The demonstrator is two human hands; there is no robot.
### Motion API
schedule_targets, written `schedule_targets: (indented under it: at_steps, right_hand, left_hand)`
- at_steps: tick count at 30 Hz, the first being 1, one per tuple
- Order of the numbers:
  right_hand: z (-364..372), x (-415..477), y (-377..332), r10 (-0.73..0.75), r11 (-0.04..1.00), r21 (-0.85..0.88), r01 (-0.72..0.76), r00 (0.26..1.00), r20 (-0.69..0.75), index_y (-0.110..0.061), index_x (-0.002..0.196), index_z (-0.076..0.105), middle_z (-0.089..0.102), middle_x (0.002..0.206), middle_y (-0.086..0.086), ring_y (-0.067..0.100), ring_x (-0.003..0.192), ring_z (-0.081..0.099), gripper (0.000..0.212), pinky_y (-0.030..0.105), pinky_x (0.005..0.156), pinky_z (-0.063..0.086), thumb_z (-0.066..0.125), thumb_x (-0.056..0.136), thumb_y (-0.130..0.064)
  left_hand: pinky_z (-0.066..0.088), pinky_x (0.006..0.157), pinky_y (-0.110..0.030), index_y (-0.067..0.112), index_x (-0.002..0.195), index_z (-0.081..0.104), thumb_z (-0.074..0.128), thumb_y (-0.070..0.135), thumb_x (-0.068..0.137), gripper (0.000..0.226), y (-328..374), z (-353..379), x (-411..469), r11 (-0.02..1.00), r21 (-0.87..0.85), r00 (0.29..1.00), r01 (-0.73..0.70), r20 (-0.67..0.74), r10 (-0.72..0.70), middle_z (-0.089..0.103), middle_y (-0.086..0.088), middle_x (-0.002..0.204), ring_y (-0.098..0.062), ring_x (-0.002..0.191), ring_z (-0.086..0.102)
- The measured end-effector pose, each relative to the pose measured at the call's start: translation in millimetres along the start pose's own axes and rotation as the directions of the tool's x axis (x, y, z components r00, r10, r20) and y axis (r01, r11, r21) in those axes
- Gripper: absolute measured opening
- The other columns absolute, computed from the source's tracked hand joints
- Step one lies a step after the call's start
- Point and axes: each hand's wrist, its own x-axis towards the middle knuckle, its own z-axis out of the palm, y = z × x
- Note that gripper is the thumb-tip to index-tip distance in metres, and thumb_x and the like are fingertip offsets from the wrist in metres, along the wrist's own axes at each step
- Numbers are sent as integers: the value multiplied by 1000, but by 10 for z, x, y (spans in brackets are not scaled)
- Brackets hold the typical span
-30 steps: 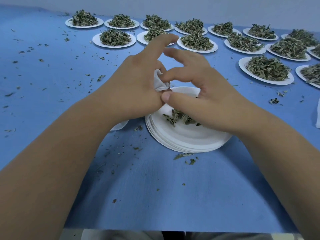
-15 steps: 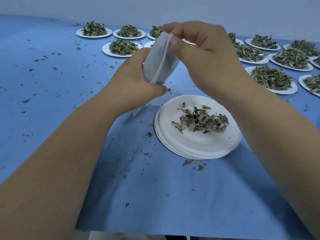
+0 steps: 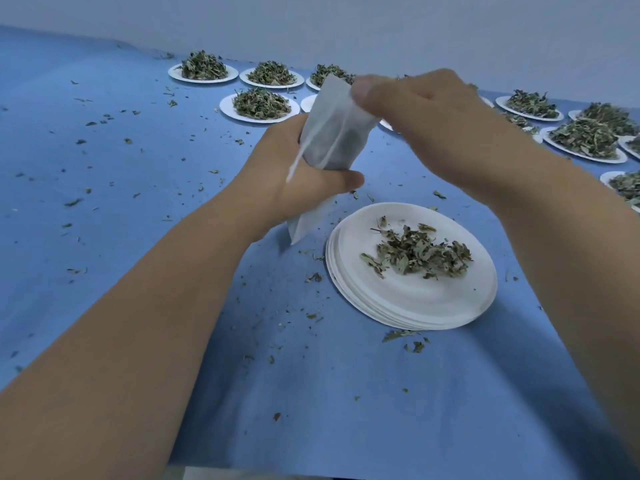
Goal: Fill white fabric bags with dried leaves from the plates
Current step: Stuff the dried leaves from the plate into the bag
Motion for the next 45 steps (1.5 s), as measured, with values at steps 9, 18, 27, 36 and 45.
schedule_targets:
  at_steps: [9,18,27,36,45]
  right_hand:
    - [-20,-15,-92,-33,999,-18,35,998,61,11,107,59,63,126,24,24,96,62,74,65,99,43,51,93,-61]
    - [-4,-1,19,-45,999,-9,47,988,145,4,95,66,76,97,-15,5,85,69,72,25,91,52,47,98,-65]
    - [56,-197,108,-108,977,180,116,993,-54,-2,94,75,76,104,-4,6,102,68,40,36,92,53,59,100,-38]
    - [36,-932,557,44,950,-307,49,957,288,-47,129,56,54,134,-34,-14,115,51,55,16,95,42,42,87,-78]
    - [220,-1025,514,-105,968,-221,115,993,59,-32,119,69,67,119,-21,1,113,59,33,26,99,45,62,90,-45]
  left_hand:
    - [58,78,-30,21,111,66,89,25,67,50,6,-5,-24,1000,-30,997,-7,74,9,72,0,102,-10,91,69]
    - [54,66,-15,22,103,68,84,15,76,33,-38,27,2,998,-18,997,-60,41,61,73,2,96,-1,81,68]
    - [60,68,-32,15,96,68,81,19,72,27,-2,19,-10,996,8,996,-88,11,88,73,-3,85,-15,79,73]
    - [52,73,-29,15,105,65,76,35,80,34,-75,213,-51,834,511,978,-206,124,166,68,0,95,-17,87,63]
    - [47,67,-29,8,102,63,73,32,84,32,-95,272,-83,831,515,978,-210,124,170,67,-7,94,-23,86,62]
